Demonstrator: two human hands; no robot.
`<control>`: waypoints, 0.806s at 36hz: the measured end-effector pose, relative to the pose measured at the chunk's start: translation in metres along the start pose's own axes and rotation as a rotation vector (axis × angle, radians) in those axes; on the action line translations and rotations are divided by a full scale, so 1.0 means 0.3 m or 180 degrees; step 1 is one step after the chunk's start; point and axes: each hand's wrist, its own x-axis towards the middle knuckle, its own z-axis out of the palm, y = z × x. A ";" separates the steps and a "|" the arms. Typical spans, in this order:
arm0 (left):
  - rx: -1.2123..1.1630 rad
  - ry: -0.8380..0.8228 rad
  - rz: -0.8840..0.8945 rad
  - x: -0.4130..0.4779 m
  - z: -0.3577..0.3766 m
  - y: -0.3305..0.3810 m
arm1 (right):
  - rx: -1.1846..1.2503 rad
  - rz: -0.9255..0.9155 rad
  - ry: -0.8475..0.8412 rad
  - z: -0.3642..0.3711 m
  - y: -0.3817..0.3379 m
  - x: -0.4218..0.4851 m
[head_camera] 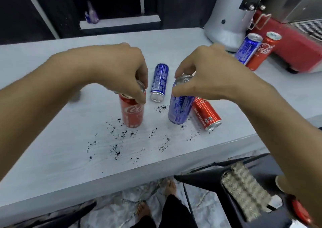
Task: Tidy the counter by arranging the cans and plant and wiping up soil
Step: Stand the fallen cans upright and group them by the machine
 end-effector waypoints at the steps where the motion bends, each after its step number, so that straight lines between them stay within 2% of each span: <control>1: 0.0035 -0.0053 0.0045 0.006 -0.021 0.013 | -0.0042 -0.0043 0.0015 -0.014 0.000 0.007; 9: 0.0062 -0.0213 0.0325 0.074 -0.169 0.150 | -0.0350 -0.0221 0.0117 -0.138 0.021 0.055; 15: 0.0134 -0.0147 0.0493 0.167 -0.244 0.258 | -0.0427 -0.0165 0.0108 -0.236 0.092 0.081; 29: 0.0026 -0.0123 0.0908 0.567 -0.256 0.569 | -0.0363 0.0443 -0.0008 -0.375 0.525 0.112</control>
